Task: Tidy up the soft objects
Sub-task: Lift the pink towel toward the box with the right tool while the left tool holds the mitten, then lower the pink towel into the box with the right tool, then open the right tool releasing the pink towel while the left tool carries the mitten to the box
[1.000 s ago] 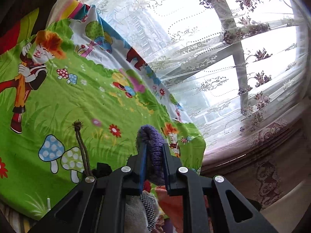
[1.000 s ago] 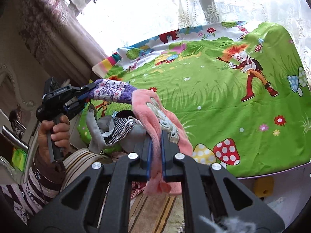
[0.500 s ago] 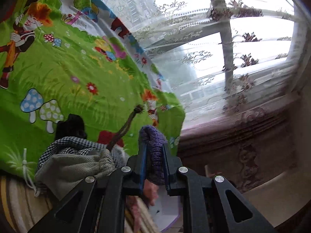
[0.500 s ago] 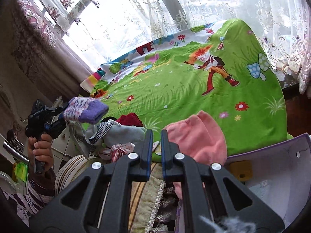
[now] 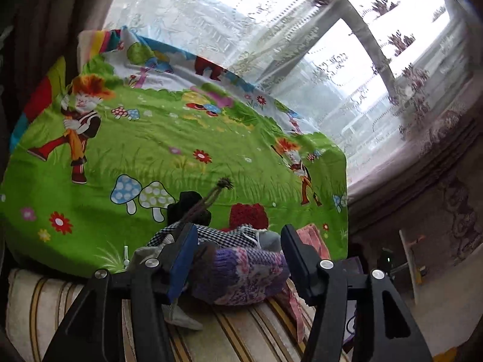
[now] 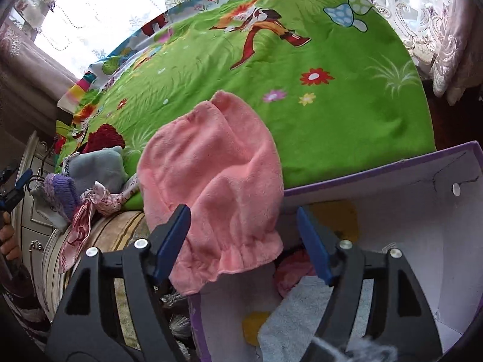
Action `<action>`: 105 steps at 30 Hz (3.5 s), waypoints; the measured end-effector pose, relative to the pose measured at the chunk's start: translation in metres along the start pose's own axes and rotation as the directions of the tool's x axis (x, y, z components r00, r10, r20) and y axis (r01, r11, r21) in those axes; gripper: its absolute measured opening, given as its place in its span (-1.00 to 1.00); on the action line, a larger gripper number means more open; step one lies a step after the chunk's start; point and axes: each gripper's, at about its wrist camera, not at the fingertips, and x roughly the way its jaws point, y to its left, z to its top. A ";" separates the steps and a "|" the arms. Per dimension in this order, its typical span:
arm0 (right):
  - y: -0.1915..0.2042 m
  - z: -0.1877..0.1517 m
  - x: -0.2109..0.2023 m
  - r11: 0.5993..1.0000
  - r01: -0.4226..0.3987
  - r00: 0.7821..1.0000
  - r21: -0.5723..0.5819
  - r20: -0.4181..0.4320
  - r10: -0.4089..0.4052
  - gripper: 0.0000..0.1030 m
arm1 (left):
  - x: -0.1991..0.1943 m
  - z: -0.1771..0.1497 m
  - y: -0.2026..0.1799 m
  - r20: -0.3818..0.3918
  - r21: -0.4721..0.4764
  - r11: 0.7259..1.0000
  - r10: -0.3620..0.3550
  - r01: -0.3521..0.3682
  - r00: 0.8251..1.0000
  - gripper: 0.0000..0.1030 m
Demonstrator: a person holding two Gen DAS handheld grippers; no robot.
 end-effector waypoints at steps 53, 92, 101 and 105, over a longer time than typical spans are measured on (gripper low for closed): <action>-0.063 -0.078 -0.114 0.930 -0.251 0.959 0.269 0.198 0.202 -0.81 | 0.012 -0.050 -0.114 -0.051 0.364 0.931 -0.025 0.041 0.998 -0.66; -0.059 -0.123 -0.096 0.988 0.146 0.982 0.045 -0.123 -0.140 0.54 | 0.104 -0.099 -0.240 -0.283 0.691 0.696 0.009 0.198 0.959 -0.66; -0.060 -0.117 -0.085 0.989 0.123 0.990 0.083 -0.075 -0.117 0.54 | 0.181 -0.151 -0.301 -0.364 0.897 0.352 0.247 0.267 0.898 -0.66; -0.058 -0.117 -0.080 0.990 0.114 0.992 0.079 -0.070 -0.109 0.54 | 0.212 -0.177 -0.310 -0.364 0.929 0.203 0.352 0.310 0.862 -0.66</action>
